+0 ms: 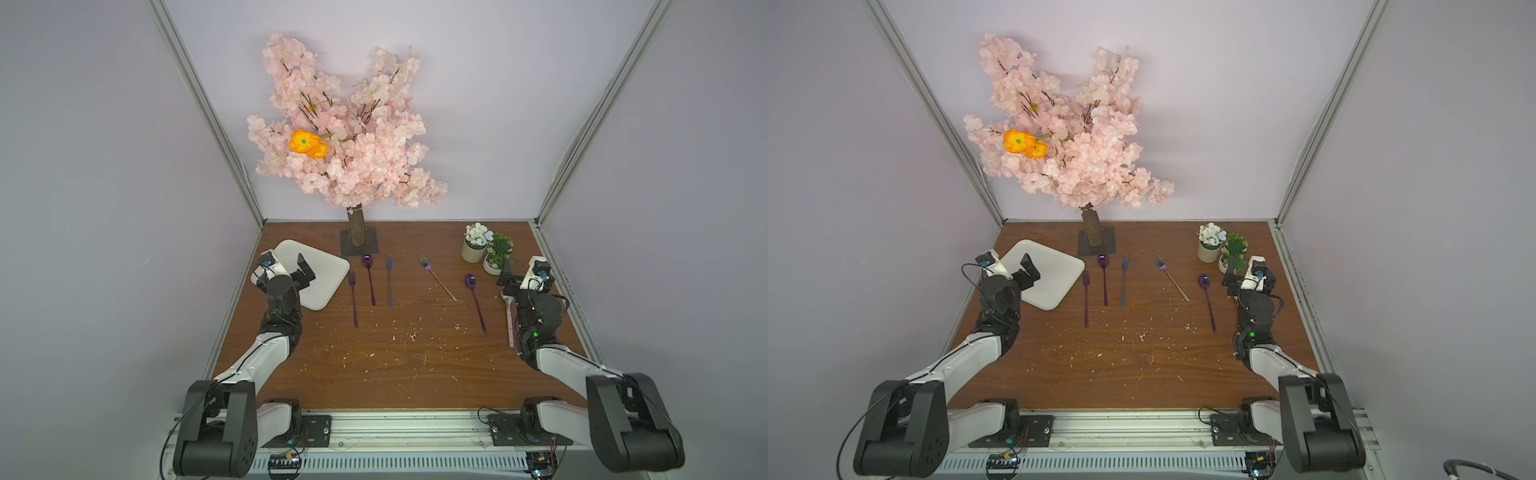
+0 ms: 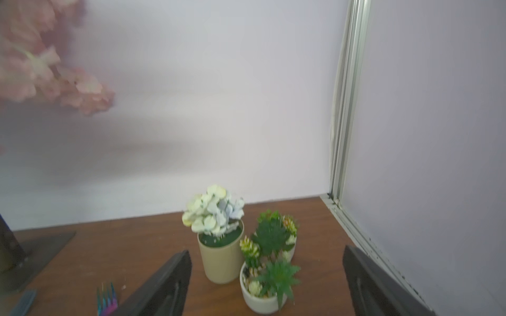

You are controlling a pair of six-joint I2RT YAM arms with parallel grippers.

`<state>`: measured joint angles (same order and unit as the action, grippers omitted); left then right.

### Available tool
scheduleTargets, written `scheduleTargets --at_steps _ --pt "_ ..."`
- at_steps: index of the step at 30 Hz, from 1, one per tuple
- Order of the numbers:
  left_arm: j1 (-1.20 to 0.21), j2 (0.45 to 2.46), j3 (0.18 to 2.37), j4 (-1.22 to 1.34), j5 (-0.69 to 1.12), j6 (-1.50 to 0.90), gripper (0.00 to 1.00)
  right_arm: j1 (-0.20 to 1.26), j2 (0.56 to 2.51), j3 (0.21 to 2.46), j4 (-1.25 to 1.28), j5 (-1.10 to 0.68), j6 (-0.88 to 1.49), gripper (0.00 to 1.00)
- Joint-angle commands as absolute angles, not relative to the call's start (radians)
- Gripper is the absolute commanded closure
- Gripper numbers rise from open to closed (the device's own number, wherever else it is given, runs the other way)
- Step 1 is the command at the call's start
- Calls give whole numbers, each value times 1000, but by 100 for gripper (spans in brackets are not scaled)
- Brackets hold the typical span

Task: Set the spoon and fork side by side
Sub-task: Move the tray to the center of the board.

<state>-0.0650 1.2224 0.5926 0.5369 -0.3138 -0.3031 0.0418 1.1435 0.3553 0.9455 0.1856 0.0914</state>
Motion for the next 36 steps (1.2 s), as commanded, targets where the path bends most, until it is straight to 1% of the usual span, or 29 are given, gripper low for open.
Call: scheduleTargets --at_steps 1,6,10,17,23,26,33,36 --pt "-184 1290 723 63 -353 -376 3 51 1061 391 756 166 185 11" --pt "-335 1432 887 -198 -417 -303 6 54 1015 405 682 81 241 12" --pt "-383 1548 1014 -343 -455 -203 9 54 1010 419 642 71 238 14" --pt "-387 1625 1075 -417 -327 -17 14 54 995 415 644 97 234 15" --pt "-387 1742 1124 -503 -279 46 27 54 984 401 661 123 237 15" --pt "-385 1782 1122 -509 -319 51 34 54 976 393 657 134 235 16" --pt "-362 1807 1133 -507 -386 42 35 54 968 384 663 143 232 16" --pt "-343 1818 1139 -507 -371 46 39 54 968 383 663 145 230 16"
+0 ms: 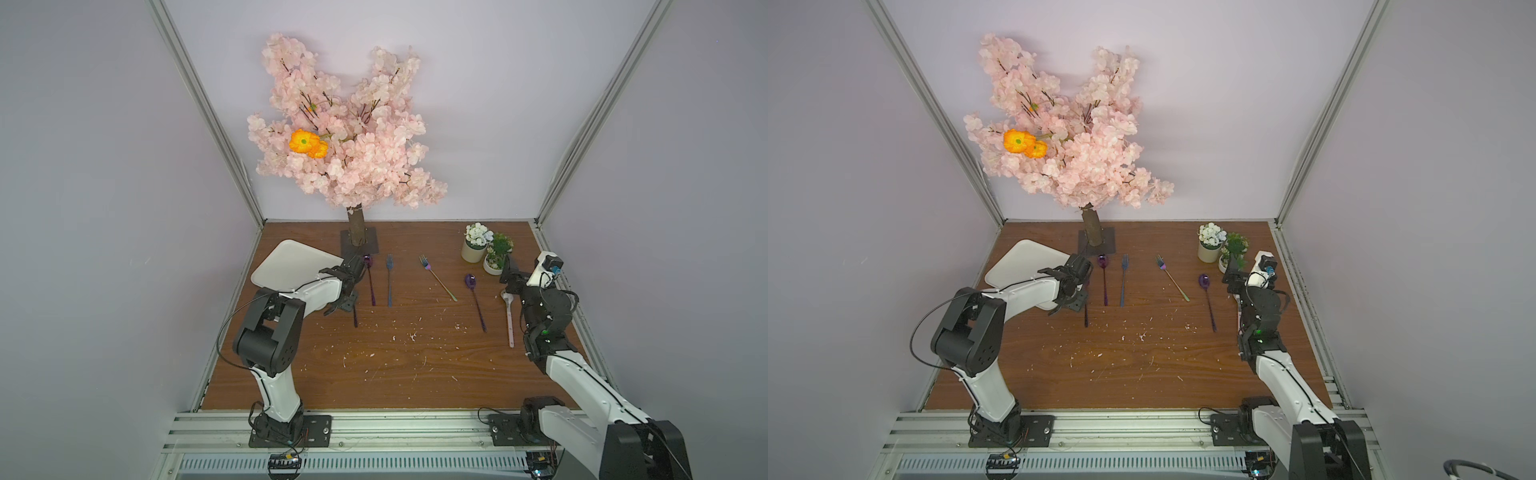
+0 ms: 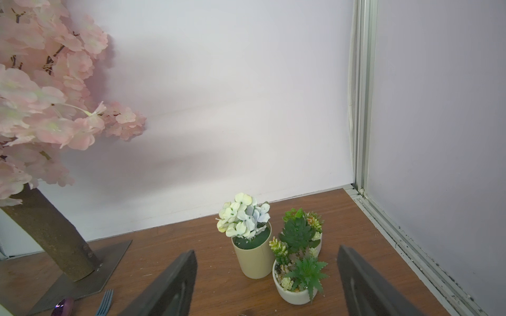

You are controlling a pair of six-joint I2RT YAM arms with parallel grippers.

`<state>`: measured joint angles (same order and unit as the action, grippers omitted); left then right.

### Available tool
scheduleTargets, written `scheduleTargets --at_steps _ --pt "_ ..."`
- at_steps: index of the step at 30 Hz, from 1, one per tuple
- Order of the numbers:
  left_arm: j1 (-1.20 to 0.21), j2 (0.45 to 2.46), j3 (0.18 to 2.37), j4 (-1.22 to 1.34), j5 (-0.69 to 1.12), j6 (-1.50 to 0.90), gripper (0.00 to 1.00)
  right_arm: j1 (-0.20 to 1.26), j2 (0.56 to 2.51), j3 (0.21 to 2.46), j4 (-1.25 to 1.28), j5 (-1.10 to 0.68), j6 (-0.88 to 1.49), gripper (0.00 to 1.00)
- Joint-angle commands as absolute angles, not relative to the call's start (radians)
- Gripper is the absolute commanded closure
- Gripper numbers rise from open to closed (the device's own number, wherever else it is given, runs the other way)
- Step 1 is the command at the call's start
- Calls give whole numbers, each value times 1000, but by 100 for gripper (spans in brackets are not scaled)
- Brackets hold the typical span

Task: Set the spoon and fork side by side
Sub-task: Move the tray to the center of the board.

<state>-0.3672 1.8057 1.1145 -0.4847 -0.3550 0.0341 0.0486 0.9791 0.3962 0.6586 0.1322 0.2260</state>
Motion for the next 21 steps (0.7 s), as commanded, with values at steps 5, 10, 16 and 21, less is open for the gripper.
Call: scheduleTargets --at_steps 5,10,16,21 --pt "-299 1829 1138 -507 -320 34 47 54 960 378 663 161 228 16" --pt "-296 1830 1126 -505 -301 29 53 54 959 371 675 168 231 16" --pt "-289 1828 1110 -506 -300 11 61 55 945 364 676 179 231 16" --pt "-284 1818 1099 -507 -297 -6 70 54 927 351 688 189 234 16"
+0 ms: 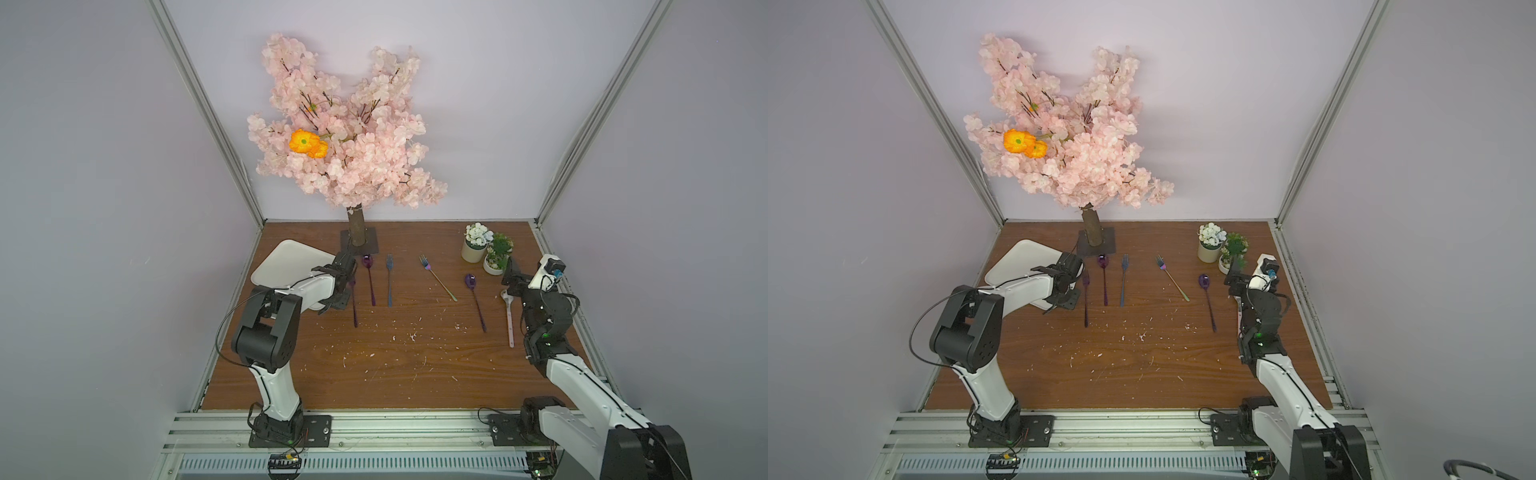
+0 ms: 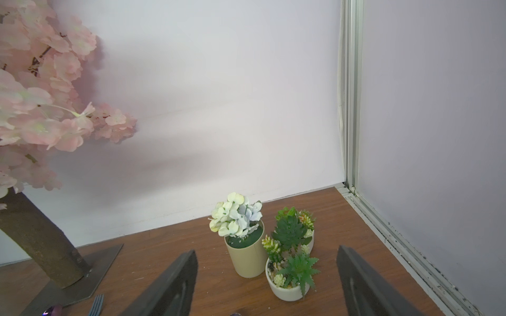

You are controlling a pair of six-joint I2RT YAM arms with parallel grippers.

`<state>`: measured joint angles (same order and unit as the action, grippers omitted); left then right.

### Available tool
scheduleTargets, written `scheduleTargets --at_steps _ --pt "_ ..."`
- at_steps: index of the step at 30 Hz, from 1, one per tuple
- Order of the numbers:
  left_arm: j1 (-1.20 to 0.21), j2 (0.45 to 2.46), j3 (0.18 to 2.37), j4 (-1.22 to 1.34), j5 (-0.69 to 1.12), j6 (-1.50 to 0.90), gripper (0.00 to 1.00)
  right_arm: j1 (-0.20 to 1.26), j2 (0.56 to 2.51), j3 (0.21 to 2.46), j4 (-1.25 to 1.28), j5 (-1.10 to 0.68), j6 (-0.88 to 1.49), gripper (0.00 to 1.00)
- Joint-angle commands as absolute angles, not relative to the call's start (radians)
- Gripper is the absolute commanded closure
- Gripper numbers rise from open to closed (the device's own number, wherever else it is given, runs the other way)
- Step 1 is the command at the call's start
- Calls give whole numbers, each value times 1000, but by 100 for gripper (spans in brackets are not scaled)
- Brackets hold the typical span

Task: Set the spoon and fork side by side
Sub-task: Move the tray to the center of the board.

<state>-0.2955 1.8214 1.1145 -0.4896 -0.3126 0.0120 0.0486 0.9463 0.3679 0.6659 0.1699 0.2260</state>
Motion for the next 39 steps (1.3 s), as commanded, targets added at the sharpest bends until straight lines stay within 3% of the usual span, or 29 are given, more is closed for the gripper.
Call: scheduleTargets --at_steps 1,18,32,39 --pt "-283 1816 1096 -507 -296 -7 72 54 924 350 689 190 236 16" --pt "-285 1661 990 -552 -247 -125 98 54 917 339 703 185 255 19" --pt "-440 1519 947 -615 -57 -327 98 54 931 349 686 158 266 20" --pt "-454 1402 919 -612 10 -366 98 56 1016 403 622 31 346 20"
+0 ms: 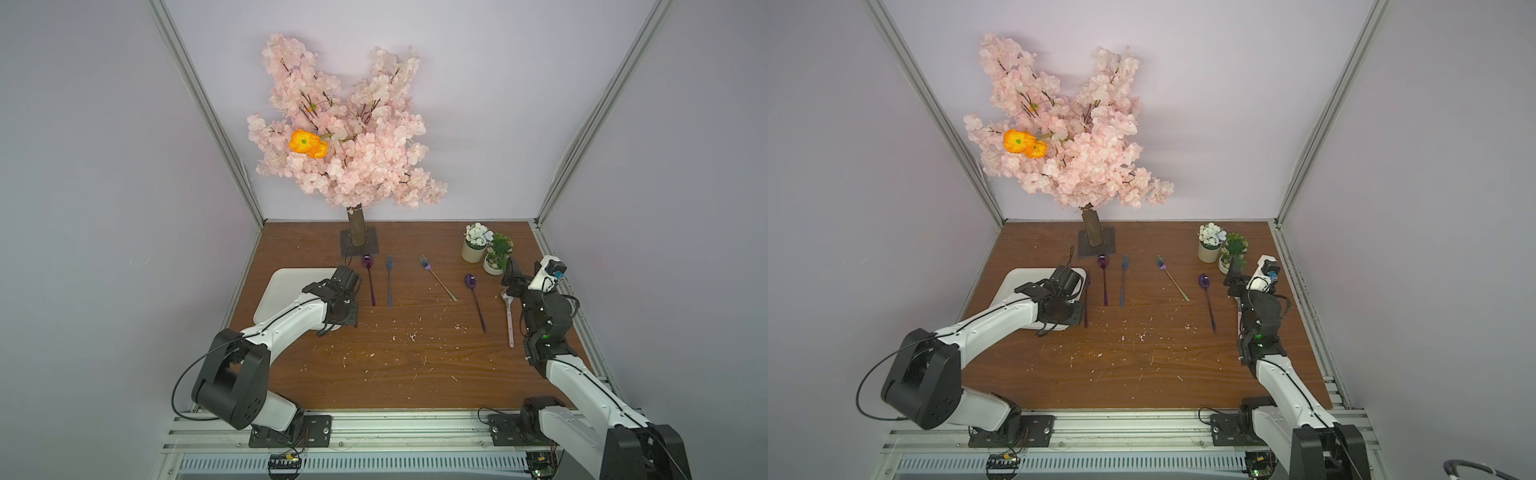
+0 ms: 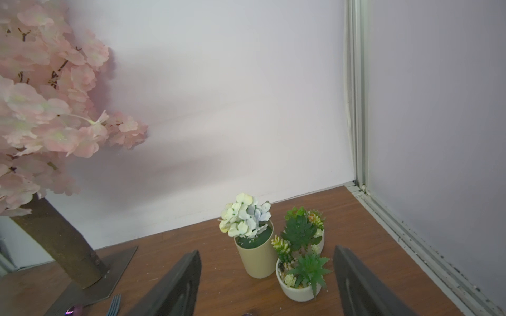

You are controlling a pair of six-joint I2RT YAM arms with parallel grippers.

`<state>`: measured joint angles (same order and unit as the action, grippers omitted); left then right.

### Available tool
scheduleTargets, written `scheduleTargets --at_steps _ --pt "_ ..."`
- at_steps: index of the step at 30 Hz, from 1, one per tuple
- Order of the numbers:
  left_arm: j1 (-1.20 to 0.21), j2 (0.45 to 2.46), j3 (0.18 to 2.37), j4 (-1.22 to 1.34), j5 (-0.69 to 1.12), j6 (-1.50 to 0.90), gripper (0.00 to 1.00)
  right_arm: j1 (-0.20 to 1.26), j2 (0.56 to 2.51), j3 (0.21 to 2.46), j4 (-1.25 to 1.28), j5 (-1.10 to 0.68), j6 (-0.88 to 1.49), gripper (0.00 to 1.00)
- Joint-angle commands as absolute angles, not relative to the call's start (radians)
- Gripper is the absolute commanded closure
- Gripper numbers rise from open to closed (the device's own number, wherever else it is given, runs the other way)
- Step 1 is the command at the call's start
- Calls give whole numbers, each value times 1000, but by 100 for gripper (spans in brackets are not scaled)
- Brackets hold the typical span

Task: Set the spoon and fork side by side
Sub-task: Move the tray to the center of the board.

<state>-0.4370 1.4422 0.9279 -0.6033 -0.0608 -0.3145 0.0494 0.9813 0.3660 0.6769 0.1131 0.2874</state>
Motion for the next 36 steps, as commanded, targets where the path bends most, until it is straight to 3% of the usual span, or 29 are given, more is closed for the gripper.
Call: scheduleTargets --at_steps 1,8,18,22,26,29,31,36 --pt "-459 1390 917 -611 22 -365 98 59 1034 418 600 -6 372 20" --pt "-560 1372 908 -608 47 -413 97 130 1164 506 468 -251 593 24" --pt "-772 1501 900 -590 22 -533 92 327 1345 455 586 -337 788 29" --pt "-796 1526 922 -582 21 -533 85 372 1378 432 607 -332 808 30" --pt "-796 1519 914 -567 24 -527 71 405 1389 425 595 -331 799 30" --pt "-796 1502 924 -565 3 -521 52 434 1405 438 575 -352 783 31" --pt "-796 1467 946 -567 -35 -511 33 463 1419 450 564 -366 777 31" --pt "-684 1390 1028 -570 -51 -443 4 561 1499 506 548 -419 760 31"
